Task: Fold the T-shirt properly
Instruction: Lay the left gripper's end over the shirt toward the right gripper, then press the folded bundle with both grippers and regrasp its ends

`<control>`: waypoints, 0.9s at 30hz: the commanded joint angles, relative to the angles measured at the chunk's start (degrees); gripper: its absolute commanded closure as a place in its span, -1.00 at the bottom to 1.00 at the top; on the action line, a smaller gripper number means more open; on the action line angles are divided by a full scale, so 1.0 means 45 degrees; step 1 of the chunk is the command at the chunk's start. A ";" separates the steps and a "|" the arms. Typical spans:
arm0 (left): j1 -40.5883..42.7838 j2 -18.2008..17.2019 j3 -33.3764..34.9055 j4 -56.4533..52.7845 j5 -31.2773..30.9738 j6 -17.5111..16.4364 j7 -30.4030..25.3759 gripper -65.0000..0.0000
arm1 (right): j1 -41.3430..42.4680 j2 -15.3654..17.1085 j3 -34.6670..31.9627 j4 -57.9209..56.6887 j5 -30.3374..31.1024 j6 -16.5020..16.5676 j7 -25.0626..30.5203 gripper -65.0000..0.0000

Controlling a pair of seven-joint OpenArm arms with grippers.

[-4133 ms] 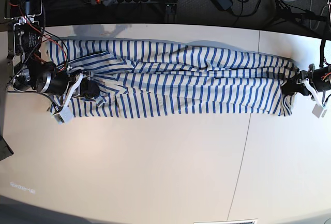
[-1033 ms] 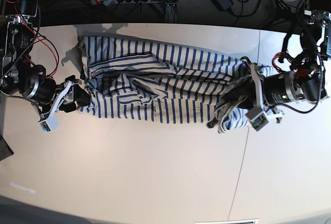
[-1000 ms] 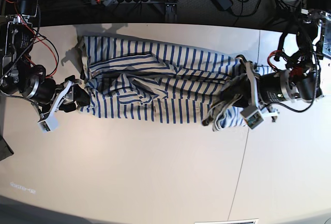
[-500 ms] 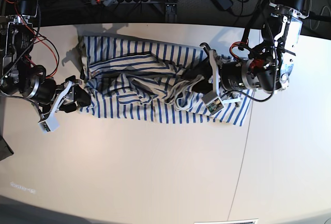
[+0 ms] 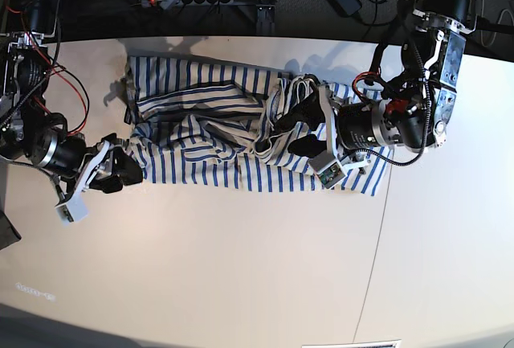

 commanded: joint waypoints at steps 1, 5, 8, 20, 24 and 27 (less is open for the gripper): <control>-0.0204 -0.0058 -0.0155 0.0204 -0.0233 -0.0090 -0.0296 0.17 | 0.0486 0.0058 0.0107 0.0238 0.0209 0.0996 0.0219 0.38; -0.0199 -0.0121 -0.0724 0.0204 -0.0228 -0.0090 -0.0287 0.46 | 0.1015 -0.0665 -0.0024 0.0175 0.0063 0.1001 0.0243 1.00; -0.0199 -0.0262 -0.1219 0.0204 -0.0238 -0.0090 -0.0325 0.55 | 0.0996 -0.1341 -0.0607 -0.0078 0.0058 0.1005 0.0214 1.00; -0.0194 -0.1185 -0.1379 0.0194 -0.0267 -0.0090 -0.0384 0.55 | 0.0165 -0.1486 -0.2370 -0.1690 -0.2336 0.0971 0.0588 1.00; -0.0194 -0.1175 -0.1379 0.0194 -0.0248 -0.0090 -0.0481 0.55 | -0.0850 -0.1413 -0.2375 -0.1690 -0.1739 0.0996 0.0709 1.00; -0.0199 -0.1175 -0.1379 0.0194 -0.0228 -0.0090 -0.0554 0.55 | -0.1219 -0.1409 -0.2370 -0.1685 -0.1739 0.0986 0.1239 1.00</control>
